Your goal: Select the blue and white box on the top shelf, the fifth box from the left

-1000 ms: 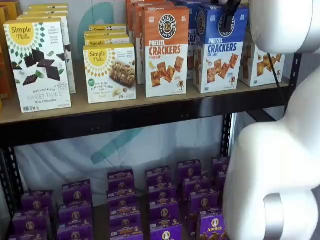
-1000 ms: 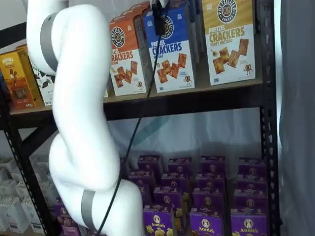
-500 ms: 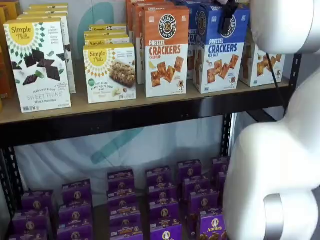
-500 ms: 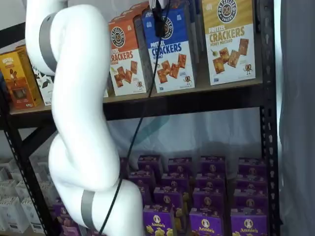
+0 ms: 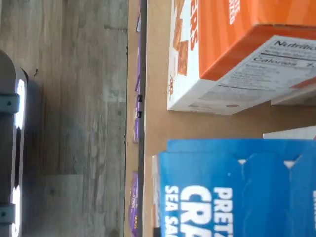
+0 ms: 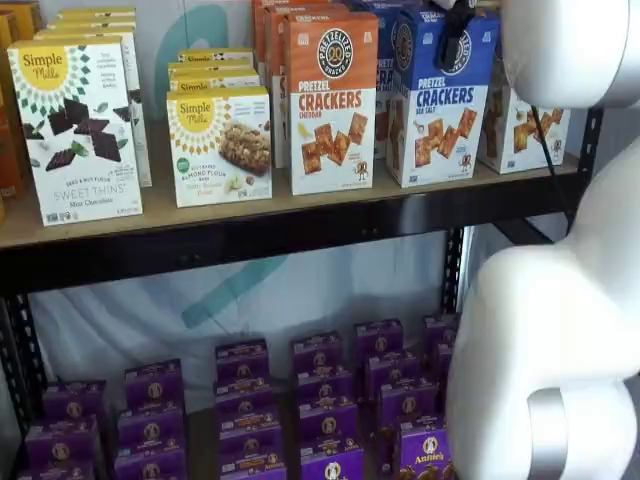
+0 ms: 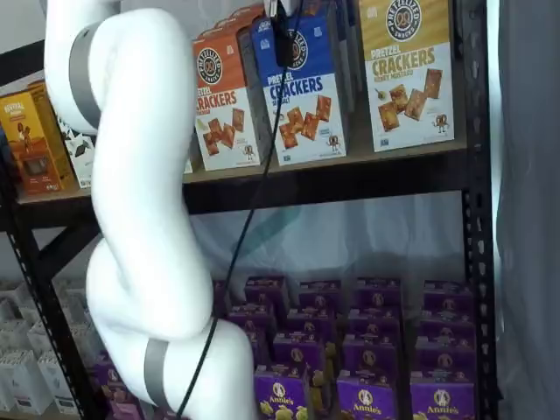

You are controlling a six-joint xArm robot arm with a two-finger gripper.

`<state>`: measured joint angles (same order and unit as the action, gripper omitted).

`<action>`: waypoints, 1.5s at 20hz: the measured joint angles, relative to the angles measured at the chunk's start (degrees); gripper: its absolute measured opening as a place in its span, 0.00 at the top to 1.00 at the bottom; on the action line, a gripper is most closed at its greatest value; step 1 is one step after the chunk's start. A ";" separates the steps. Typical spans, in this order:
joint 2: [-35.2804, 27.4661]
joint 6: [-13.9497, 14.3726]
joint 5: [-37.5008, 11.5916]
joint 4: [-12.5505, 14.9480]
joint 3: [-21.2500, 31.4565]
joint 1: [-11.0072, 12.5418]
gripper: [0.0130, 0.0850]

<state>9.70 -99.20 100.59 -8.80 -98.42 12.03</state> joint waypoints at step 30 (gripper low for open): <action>13.62 1.41 5.93 1.68 10.25 -1.51 0.44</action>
<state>23.32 -97.78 106.52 -7.12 -88.17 10.52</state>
